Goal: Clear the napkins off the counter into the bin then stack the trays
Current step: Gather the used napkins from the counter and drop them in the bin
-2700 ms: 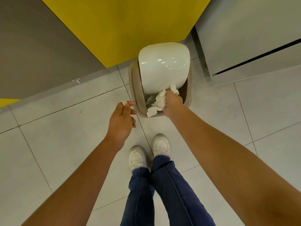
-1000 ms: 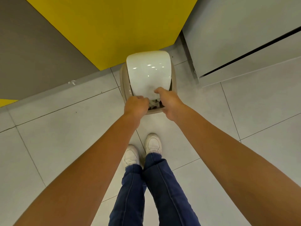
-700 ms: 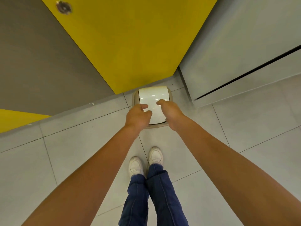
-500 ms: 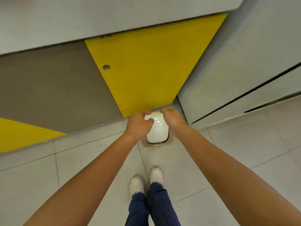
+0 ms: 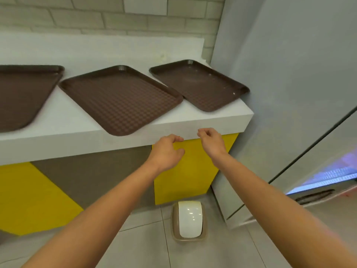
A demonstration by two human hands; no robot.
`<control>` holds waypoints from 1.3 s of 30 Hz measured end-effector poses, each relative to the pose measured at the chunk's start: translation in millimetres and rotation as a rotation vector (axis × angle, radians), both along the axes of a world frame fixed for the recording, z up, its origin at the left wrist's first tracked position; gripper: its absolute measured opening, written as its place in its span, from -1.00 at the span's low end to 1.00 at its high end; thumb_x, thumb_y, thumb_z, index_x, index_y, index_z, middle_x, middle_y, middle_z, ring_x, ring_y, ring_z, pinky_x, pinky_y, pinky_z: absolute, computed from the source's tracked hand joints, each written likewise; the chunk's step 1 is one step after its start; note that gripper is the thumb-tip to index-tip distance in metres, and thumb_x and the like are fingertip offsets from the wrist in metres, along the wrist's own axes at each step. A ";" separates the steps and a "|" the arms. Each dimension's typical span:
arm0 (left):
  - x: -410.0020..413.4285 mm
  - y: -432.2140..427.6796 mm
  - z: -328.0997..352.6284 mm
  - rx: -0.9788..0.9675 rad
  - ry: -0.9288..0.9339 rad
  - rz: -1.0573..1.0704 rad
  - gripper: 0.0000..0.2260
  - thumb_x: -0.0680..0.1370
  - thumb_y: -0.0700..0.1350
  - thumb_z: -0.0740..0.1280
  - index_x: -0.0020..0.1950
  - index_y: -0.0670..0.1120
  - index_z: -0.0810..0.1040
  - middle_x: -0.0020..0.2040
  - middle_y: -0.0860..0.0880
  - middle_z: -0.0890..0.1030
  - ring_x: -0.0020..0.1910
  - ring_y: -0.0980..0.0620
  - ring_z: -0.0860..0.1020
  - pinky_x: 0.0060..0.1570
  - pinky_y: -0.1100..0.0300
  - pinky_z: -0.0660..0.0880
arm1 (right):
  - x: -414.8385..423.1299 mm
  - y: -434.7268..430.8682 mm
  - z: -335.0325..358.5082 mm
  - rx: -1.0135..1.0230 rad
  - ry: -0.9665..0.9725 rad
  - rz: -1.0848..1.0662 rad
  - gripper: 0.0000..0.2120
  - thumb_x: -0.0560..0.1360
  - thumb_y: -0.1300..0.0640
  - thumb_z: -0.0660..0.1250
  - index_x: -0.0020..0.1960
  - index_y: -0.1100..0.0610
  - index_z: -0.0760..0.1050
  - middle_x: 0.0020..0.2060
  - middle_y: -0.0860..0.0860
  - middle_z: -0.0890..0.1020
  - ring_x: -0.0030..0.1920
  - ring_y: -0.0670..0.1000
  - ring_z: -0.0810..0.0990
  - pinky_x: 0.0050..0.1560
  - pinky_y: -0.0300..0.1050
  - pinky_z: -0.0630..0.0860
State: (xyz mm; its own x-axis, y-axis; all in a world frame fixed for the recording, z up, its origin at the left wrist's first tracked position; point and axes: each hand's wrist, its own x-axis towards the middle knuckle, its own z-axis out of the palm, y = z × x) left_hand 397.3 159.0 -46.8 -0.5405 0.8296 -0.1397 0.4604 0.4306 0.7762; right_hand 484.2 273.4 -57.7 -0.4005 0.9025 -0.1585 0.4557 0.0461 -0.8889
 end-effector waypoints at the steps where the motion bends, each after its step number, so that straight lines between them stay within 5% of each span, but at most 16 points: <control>1: -3.9 -2.0 12.2 0.020 0.014 0.001 -0.66 0.54 -0.13 0.27 0.32 0.00 0.44 0.29 -0.02 0.49 0.04 0.00 0.52 -0.04 0.23 0.44 | -2.4 0.4 12.7 0.012 0.026 0.012 -0.78 0.57 0.06 0.20 0.08 0.17 0.50 -0.01 0.04 0.57 -0.01 0.02 0.48 -0.03 -0.16 0.34; 9: -44.7 -6.8 92.0 0.152 0.144 0.036 -0.62 0.55 -0.09 0.29 0.36 0.00 0.40 0.36 0.00 0.43 0.32 0.03 0.41 0.17 0.21 0.34 | -29.7 7.2 87.3 0.140 0.127 0.095 -0.79 0.56 0.06 0.21 0.14 0.10 0.49 -0.02 -0.07 0.54 0.00 -0.07 0.47 0.01 -0.19 0.35; 16: -92.2 15.6 117.8 0.229 0.129 0.124 -0.56 0.54 -0.08 0.31 0.40 0.01 0.29 0.35 -0.03 0.43 0.31 0.01 0.41 0.19 0.17 0.37 | -58.6 40.0 106.0 0.151 0.136 0.135 -0.77 0.55 0.10 0.23 0.18 0.08 0.48 -0.15 -0.15 0.51 -0.16 -0.18 0.47 -0.13 -0.25 0.37; 21: -139.6 54.7 126.7 0.255 0.163 0.160 -0.60 0.53 -0.10 0.31 0.36 -0.01 0.34 0.30 -0.04 0.46 0.10 0.07 0.48 -0.01 0.26 0.35 | -92.4 87.3 117.2 0.164 0.121 0.128 -0.73 0.56 0.07 0.22 0.24 0.08 0.46 0.01 -0.08 0.50 0.02 -0.10 0.45 0.00 -0.21 0.34; 39: -286.9 180.2 110.8 0.210 0.240 0.160 -0.65 0.55 -0.07 0.30 0.33 -0.03 0.39 0.33 -0.05 0.45 0.29 -0.03 0.43 0.19 0.17 0.37 | -232.5 219.8 117.8 0.179 0.028 0.132 -0.70 0.56 0.04 0.23 0.25 0.10 0.41 0.15 -0.01 0.47 0.08 -0.06 0.40 0.04 -0.16 0.32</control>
State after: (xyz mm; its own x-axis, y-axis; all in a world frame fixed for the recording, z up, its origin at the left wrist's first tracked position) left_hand 110.3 339.2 64.0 -0.6627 0.7289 0.1715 0.5802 0.3550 0.7331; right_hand 251.7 493.2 60.1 -0.5194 0.8545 0.0119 0.4106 0.2618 -0.8734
